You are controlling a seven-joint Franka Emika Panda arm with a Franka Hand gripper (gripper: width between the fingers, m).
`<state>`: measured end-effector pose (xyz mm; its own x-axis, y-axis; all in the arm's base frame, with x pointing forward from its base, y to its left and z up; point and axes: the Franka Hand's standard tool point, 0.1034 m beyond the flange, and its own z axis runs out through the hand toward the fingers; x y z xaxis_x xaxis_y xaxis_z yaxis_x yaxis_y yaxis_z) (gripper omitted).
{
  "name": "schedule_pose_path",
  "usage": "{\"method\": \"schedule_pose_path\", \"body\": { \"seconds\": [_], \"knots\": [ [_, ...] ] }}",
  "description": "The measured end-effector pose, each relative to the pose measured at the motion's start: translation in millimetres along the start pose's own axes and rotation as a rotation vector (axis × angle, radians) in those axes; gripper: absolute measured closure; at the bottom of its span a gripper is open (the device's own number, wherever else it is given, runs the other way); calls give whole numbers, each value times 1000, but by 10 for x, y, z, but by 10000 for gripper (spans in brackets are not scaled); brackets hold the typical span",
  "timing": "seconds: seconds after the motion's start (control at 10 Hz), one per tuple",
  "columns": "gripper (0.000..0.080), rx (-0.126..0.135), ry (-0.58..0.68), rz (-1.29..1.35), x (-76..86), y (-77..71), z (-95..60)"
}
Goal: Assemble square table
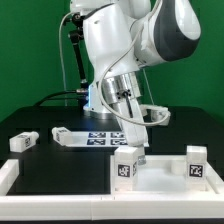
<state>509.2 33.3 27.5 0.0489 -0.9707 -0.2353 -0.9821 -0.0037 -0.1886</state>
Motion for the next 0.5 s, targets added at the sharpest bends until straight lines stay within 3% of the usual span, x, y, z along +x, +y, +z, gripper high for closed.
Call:
{"method": "schedule_pose_path", "body": {
  "seconds": [0.5],
  "knots": [
    [151, 0, 2, 2, 31, 5, 0]
  ]
}}
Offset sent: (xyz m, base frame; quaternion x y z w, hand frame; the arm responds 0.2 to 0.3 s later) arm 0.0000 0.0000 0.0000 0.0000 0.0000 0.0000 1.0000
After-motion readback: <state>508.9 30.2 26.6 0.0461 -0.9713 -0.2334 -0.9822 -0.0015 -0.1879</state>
